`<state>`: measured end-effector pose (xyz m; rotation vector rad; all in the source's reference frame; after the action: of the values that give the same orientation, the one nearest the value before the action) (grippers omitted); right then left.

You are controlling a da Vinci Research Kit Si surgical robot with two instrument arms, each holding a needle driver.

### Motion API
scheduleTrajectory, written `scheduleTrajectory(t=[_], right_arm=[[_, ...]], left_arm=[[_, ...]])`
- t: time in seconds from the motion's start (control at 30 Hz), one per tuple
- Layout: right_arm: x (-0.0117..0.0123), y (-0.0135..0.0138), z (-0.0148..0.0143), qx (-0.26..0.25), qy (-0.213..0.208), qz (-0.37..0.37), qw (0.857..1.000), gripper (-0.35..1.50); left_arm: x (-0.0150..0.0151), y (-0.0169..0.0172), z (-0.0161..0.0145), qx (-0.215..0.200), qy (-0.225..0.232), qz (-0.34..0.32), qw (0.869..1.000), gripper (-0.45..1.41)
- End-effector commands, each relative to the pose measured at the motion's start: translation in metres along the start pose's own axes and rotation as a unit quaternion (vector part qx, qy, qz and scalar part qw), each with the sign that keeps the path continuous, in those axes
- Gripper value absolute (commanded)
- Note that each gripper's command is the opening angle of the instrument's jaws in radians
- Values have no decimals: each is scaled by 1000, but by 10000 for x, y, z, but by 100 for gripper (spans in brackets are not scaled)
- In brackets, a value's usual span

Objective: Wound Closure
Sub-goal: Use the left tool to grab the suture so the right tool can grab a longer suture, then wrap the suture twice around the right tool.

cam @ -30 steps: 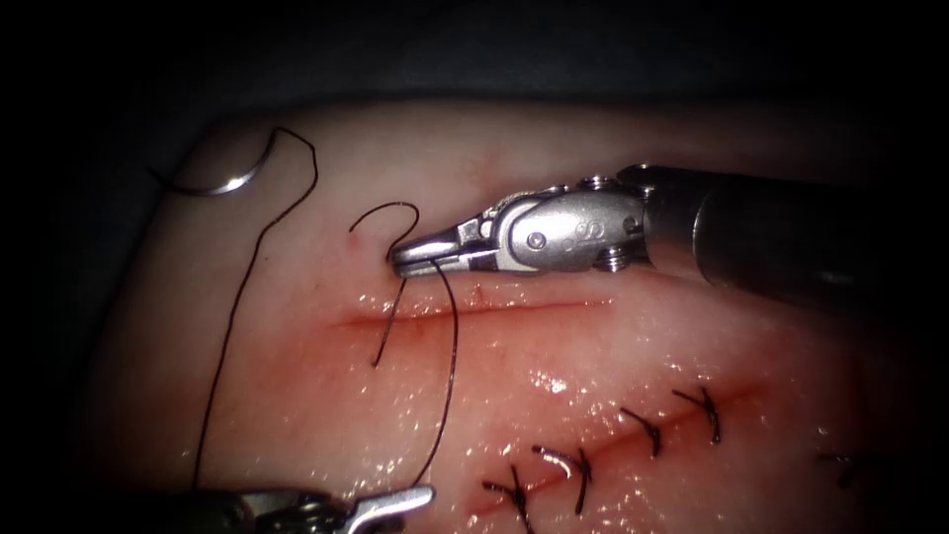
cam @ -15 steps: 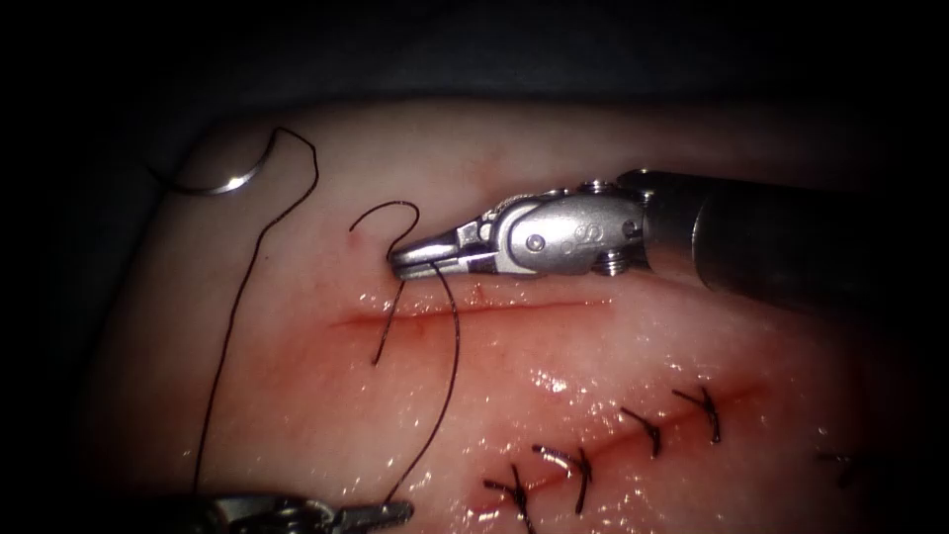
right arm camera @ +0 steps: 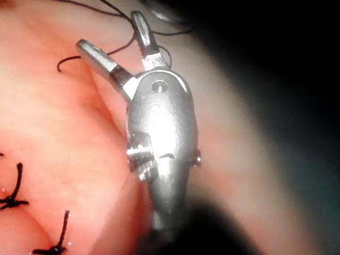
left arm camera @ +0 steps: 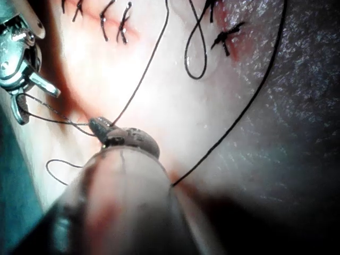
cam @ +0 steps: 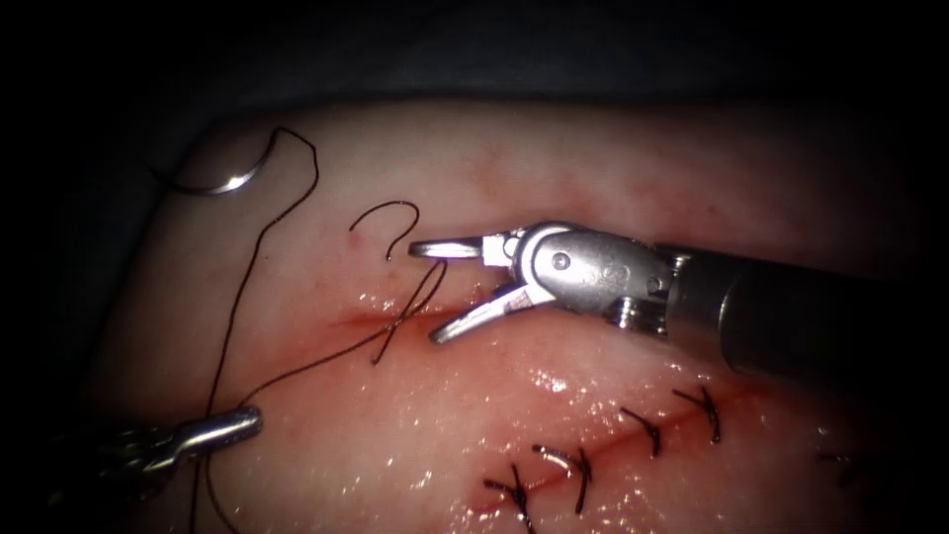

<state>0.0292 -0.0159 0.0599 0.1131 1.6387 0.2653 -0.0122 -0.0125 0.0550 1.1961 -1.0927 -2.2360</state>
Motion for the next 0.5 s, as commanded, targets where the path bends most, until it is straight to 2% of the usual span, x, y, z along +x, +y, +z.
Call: scheduleTrajectory(t=[0.03,0.2,0.23,0.27,0.3,0.37,0.4,0.5], right_arm=[[-2,11,5,-11,-3,1,1000,148],[5,36,-17,-34,-25,0,999,147],[8,43,-19,-30,-23,4,999,130],[12,49,-18,-22,-30,6,999,71],[13,53,-15,-11,-44,5,999,41],[14,58,-8,18,-70,-1,997,-35],[12,60,-3,52,-80,33,995,-35],[2,67,21,110,-87,60,988,-35]], left_arm=[[-4,-3,4,7,-2,-2,1000,-45],[-15,-13,-16,20,-16,-5,1000,-45],[-15,-15,-17,19,-18,-4,1000,-45],[-14,-16,-16,19,-19,-7,1000,-45],[-14,-17,-16,19,-18,-7,1000,-45],[-13,-17,-15,21,-17,-8,1000,-45],[-13,-17,-14,21,-16,-8,1000,-45],[-13,-19,-12,22,-13,-3,1000,-45]])
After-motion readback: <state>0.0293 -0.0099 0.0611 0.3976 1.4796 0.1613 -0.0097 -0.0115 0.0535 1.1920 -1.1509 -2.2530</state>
